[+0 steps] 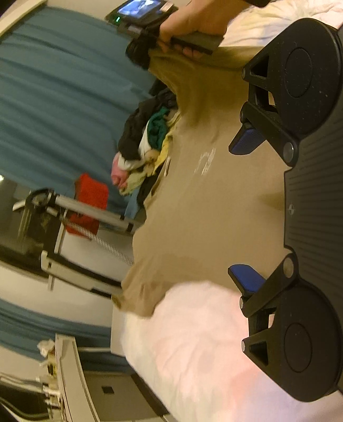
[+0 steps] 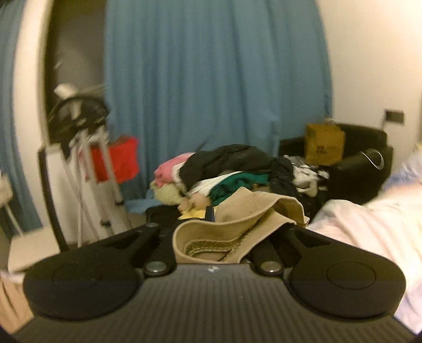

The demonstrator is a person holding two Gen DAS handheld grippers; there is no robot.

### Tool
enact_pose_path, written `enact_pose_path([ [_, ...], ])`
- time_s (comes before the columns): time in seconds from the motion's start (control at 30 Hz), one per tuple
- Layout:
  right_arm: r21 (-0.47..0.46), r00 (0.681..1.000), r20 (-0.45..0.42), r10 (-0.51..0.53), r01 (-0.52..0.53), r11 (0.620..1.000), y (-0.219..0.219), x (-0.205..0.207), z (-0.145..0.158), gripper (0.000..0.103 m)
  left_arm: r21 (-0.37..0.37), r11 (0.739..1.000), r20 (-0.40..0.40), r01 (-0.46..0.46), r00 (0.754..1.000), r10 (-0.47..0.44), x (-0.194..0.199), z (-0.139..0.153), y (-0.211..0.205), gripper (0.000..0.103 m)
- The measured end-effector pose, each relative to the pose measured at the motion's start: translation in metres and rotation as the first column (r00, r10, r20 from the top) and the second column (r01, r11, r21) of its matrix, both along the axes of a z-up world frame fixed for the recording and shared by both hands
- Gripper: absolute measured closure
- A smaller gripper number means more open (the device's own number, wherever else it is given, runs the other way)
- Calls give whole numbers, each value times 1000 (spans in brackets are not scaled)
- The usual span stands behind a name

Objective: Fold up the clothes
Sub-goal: 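Lift the shirt side with the right gripper and fold it over the shirt's center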

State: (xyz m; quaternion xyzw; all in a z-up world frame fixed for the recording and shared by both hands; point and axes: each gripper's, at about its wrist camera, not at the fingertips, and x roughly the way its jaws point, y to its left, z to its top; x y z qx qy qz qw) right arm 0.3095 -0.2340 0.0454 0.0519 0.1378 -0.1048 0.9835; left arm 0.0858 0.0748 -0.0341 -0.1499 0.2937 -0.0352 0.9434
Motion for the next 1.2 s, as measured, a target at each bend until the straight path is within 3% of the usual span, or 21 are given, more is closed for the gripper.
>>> enact_pose_path([
  [0.07, -74, 999, -38, 31, -33, 997, 42, 8, -13, 97, -6, 1000, -12, -23, 1000, 23, 2, 0, 11, 11],
  [0.13, -200, 992, -113, 60, -82, 976, 88, 22, -45, 97, -15, 999, -31, -45, 999, 44, 6, -1, 21, 11],
  [0.23, -318, 967, -233, 107, -180, 931, 142, 45, -99, 97, -67, 995, -50, -67, 997, 64, 13, -10, 32, 11],
  [0.3, -332, 948, -295, 122, -221, 917, 162, 58, -126, 96, -124, 989, -49, -81, 996, 76, 14, -19, 40, 11],
  [0.43, -364, 923, -354, 154, -287, 886, 183, 77, -150, 94, -120, 987, -80, -105, 992, 95, 27, -29, 45, 11],
  [0.5, -340, 920, -348, 181, -304, 890, 180, 81, -148, 93, -102, 988, -84, -113, 991, 104, 32, -31, 42, 11],
  [0.57, -260, 909, -341, 241, -338, 905, 170, 80, -138, 85, -98, 990, -91, -101, 992, 93, 37, -33, 39, 11],
  [0.63, -161, 889, -323, 324, -389, 907, 161, 70, -125, 37, -93, 992, -96, -90, 992, 81, 40, -35, 36, 11],
  [0.7, -122, 883, -267, 385, -428, 896, 157, 46, -107, 19, -84, 993, -97, -80, 993, 72, 40, -35, 32, 11],
  [0.83, -57, 859, -208, 468, -488, 871, 147, -7, -71, 19, -59, 996, -83, -71, 994, 66, 32, -31, 24, 11],
  [0.93, -4, 868, -150, 474, -480, 877, 124, -65, -41, 19, -26, 999, -70, -48, 996, 46, 22, -26, 13, 11],
  [1.07, 103, 911, -84, 403, -395, 913, 69, -156, -14, 19, 42, 999, -40, 11, 999, -10, 1, -17, -11, 11],
  [1.2, 201, 933, -91, 349, -326, 924, 20, -230, -10, 19, 65, 995, -39, 78, 996, -76, -24, -12, -34, 11],
])
